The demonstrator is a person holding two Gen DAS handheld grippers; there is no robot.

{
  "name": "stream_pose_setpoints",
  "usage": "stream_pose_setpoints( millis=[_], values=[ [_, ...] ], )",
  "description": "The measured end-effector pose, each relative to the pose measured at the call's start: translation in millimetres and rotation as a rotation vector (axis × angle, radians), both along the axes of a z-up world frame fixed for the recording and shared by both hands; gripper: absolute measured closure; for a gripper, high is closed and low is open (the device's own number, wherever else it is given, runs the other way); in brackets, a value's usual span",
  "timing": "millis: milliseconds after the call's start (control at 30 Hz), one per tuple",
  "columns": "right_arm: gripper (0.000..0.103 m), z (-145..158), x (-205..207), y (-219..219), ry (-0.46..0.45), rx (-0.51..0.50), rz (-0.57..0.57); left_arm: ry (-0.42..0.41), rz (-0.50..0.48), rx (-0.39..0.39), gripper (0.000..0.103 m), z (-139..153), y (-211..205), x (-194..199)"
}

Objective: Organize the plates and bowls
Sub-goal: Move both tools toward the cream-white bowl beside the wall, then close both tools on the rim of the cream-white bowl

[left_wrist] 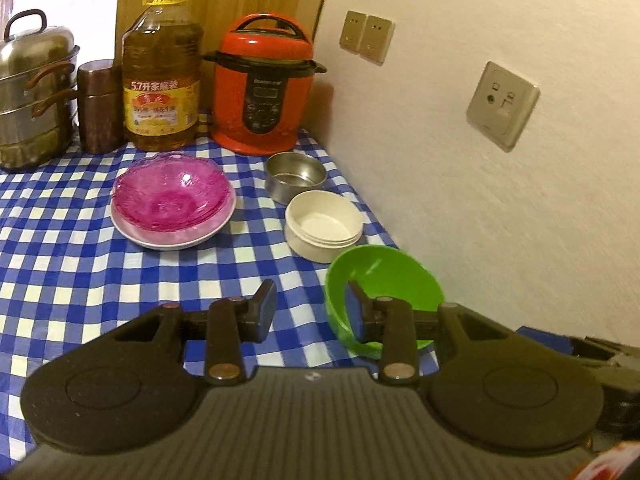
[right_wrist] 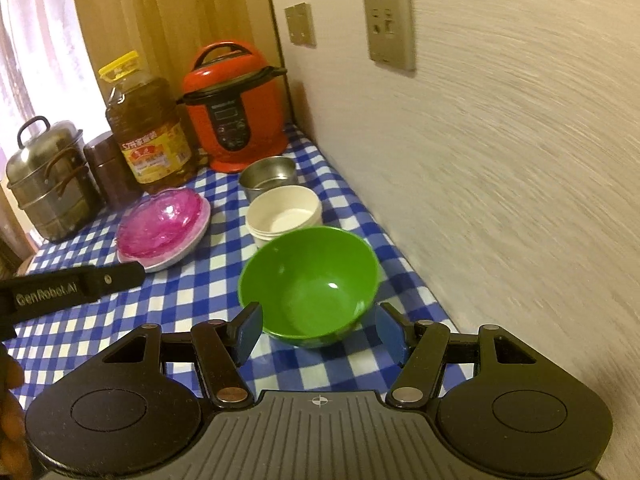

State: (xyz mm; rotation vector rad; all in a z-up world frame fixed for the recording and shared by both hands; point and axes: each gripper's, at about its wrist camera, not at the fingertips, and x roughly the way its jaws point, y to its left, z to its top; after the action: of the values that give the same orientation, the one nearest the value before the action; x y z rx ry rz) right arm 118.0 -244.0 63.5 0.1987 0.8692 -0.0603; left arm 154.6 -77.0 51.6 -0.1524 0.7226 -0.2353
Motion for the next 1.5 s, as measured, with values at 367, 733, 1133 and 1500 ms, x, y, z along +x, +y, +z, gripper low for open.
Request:
stream_pose_setpoints(
  millis=[367,733,1133,1500],
  values=[
    [0.040,1.4,3.5,-16.1,-0.011,0.027,-0.010,0.007,-0.011,-0.001,0.070,4.3,-11.8,9.6],
    [0.040,-0.3,58.3,-22.3,-0.046,0.069,0.014,0.050,0.009,-0.015,0.070,-8.2,-9.4,53.1],
    [0.041,-40.1,152.5,-28.5,-0.010,0.028,0.081,0.124,0.043,-0.080,0.070,-53.5,-1.5,138.6],
    [0.054,-92.8,225.2,-21.7,0.077,-0.019,0.143,0.181,0.067,-0.116,0.070,-99.1,-15.5,204.2]
  ],
)
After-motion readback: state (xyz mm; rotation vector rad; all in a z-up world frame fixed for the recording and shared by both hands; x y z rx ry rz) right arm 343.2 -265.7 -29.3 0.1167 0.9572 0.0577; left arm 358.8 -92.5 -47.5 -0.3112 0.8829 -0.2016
